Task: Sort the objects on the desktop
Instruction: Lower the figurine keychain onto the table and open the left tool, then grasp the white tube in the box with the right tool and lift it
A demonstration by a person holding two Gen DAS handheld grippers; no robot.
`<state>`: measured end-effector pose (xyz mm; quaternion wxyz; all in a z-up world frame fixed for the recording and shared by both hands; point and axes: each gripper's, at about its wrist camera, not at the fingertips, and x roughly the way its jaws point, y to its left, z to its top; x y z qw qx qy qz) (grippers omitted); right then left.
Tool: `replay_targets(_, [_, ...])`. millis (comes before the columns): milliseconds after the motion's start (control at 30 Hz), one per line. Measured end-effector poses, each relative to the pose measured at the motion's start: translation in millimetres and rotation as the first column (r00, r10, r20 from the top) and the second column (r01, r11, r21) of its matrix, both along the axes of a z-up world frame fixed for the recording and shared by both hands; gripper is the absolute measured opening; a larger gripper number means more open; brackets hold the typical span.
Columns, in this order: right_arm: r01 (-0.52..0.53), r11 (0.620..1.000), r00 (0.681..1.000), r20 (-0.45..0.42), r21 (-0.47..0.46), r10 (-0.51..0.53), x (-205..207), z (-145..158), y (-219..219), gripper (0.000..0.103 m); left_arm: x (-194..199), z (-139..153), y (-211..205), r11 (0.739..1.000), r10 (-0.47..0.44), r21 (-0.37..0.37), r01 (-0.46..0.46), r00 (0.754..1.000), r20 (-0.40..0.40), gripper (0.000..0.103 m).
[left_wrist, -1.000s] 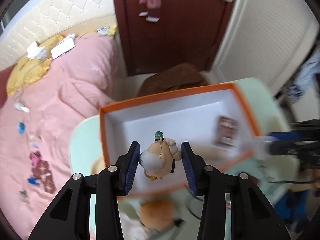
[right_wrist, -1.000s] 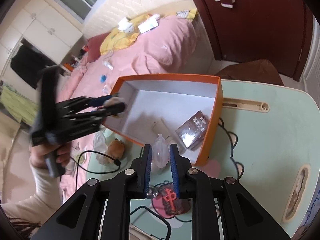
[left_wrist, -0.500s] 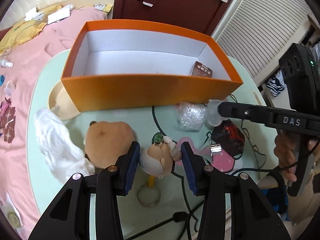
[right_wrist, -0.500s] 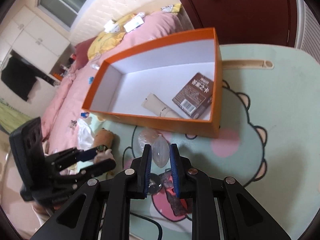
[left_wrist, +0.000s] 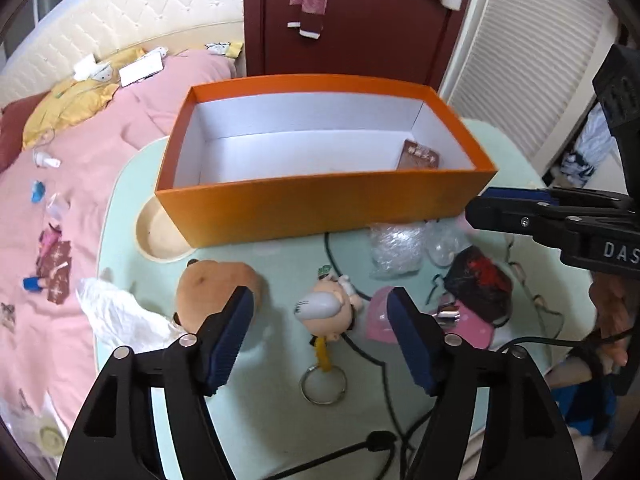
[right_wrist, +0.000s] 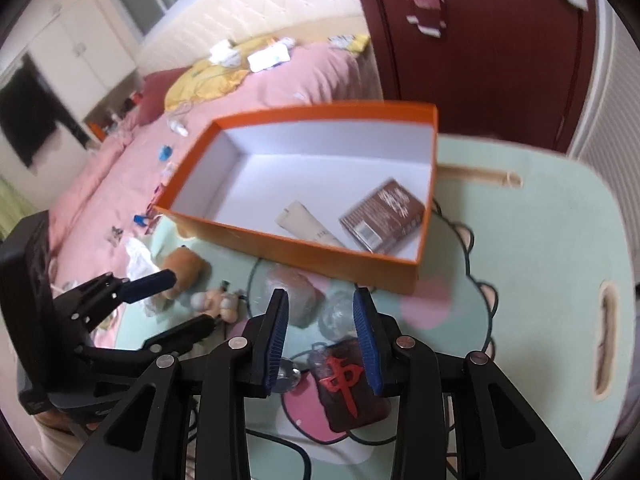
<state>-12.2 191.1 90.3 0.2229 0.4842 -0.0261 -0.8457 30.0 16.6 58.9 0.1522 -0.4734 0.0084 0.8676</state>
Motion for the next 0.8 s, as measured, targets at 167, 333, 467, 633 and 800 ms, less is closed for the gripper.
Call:
replay_targets(167, [-0.134,0.988,0.991,-0.003,0.082,0.135,-30.1,29.7,-22.8,0.033,-1.2,6.2,-13.5,0.998,0.036,0.053,-0.036,0.999,0.001,0.071])
replay_targets(333, [-0.363,0.905,0.924,0.213,0.220,0.319,-95.6,21.5,-68.5,0.033,0.2,10.5,-28.0,0.995,0.066,0.079,-0.065,0.998,-0.006,0.071])
replay_targets(467, [-0.497,0.820,0.834,0.419,0.285,0.360,-127.8,-19.5,-103.8,0.033,0.3,10.5,-36.3,0.993,0.083,0.090,-0.082,0.997,-0.006,0.071])
replay_targets(633, [-0.559,0.766,0.763,0.558,0.316,0.327,-141.1,-58.1,-119.2,0.032,0.3,10.6,-46.6,0.989,0.105,0.104,-0.103,0.994,-0.007,0.071])
replay_targets(800, [-0.560,0.762,0.756,0.578,0.326,0.309,-142.0,-62.2,-115.6,0.025,-1.3,12.2,-54.8,0.986,0.118,0.116,-0.116,0.993,-0.009,0.071])
